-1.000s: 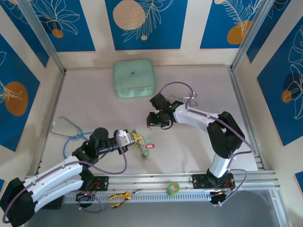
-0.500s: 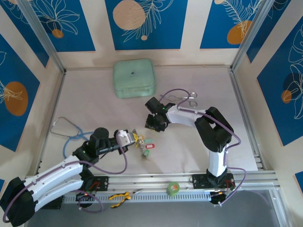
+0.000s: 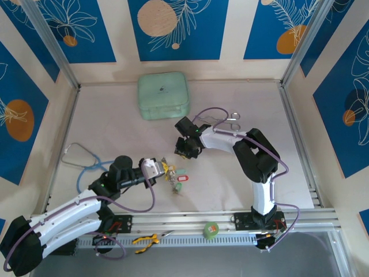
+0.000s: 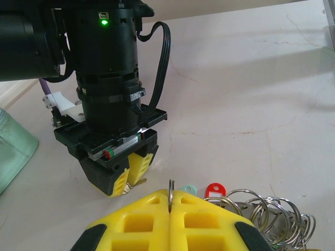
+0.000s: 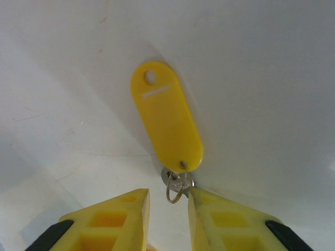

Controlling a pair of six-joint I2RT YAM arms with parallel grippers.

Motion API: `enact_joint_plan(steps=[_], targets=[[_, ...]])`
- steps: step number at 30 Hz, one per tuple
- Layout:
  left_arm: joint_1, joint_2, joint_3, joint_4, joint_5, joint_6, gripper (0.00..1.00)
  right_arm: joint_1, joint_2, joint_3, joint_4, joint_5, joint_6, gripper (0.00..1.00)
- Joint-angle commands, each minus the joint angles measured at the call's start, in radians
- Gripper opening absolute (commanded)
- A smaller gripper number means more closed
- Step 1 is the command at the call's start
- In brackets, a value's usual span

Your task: Put the keys on the keyring

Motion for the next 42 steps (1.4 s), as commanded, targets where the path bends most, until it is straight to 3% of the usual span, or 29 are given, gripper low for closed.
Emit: enact_joint_plan(steps=[1,8,15,18,24,29,33,42], targets=[[-0.005,-0.005,-0.004,0.014,0.01,0.014,0.0,-0.005,0.023,0.038,-0.027,0.017,0.008,0.24],[-0.005,-0.003,-0.004,0.015,0.01,0.014,0.0,-0.003,0.043,0.061,-0.043,0.027,-0.006,0.13],[-0.004,-0.001,-0.003,0.014,0.016,0.014,0.0,-0.002,0.049,0.069,-0.056,0.039,-0.017,0.11],[-0.004,0.002,-0.001,0.012,0.015,0.015,0.0,-0.001,0.047,0.07,-0.062,0.046,-0.027,0.0],[-0.006,0.002,-0.001,0.014,0.013,0.018,0.0,0.028,-0.036,0.057,-0.062,0.111,-0.108,0.0],[-0.005,0.003,-0.002,0.022,0.015,0.019,0.0,0.079,-0.205,-0.057,0.044,0.173,-0.328,0.0],[-0.005,0.002,-0.004,0.029,0.02,0.019,0.0,0.098,-0.379,-0.217,0.204,0.14,-0.524,0.0],[-0.004,-0.003,-0.007,0.05,0.028,0.008,0.0,0.03,-0.625,-0.424,0.329,-0.237,-1.021,0.0]])
